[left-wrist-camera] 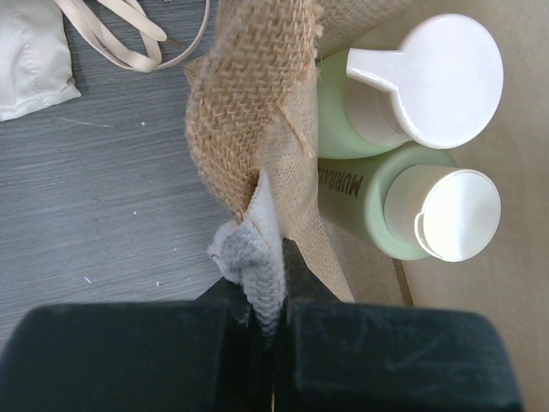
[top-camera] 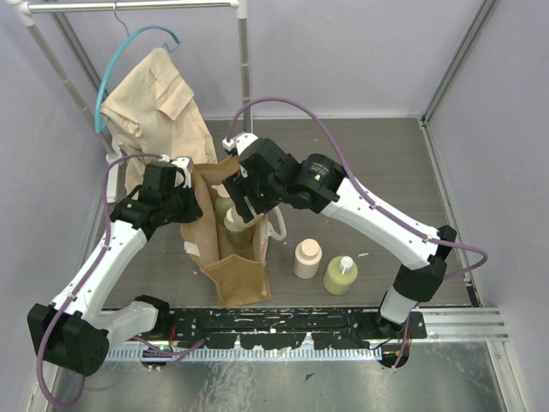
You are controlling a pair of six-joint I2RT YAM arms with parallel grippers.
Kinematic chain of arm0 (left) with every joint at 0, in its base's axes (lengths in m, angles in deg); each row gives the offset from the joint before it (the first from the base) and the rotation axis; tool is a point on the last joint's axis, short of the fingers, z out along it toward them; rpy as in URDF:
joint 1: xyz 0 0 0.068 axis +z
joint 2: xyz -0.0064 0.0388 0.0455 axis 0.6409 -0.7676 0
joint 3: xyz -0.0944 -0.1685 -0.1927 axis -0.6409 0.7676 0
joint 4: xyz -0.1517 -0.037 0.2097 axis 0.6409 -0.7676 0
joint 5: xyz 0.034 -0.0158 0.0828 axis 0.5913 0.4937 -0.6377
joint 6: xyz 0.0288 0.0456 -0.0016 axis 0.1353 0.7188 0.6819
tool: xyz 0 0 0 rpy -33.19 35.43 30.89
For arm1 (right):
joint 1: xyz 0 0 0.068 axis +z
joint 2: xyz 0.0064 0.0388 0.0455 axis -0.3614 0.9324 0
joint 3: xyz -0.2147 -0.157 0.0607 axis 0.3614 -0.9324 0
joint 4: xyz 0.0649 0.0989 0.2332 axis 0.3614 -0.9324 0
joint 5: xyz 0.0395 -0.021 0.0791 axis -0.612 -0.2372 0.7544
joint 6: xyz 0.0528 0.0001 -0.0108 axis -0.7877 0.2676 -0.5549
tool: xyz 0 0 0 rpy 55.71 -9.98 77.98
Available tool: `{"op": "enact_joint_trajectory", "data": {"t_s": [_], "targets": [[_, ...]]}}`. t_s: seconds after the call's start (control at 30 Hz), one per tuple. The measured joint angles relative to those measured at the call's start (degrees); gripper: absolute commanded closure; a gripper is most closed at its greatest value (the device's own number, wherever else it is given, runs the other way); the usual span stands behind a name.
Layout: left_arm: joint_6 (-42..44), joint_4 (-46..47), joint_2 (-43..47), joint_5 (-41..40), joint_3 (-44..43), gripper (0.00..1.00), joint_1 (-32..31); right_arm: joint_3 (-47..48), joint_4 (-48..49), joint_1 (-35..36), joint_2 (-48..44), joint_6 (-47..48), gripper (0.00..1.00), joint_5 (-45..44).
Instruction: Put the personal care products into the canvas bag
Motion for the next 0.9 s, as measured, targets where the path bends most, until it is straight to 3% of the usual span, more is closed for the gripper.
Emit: {"op": "enact_joint_trajectory", "data": {"t_s": [0.3,0.9], "targets": [[0.0,0.3,0.0,0.3,0.0,1.00,0.0,-7.3,2.3,0.0,1.0,-2.0,0.99,3.7],[0.2,0.6,0.8,0.3,0.0,1.00,0.1,-5.2,8.5,0.4,14.9,-3.3,0.99,9.5]]}}
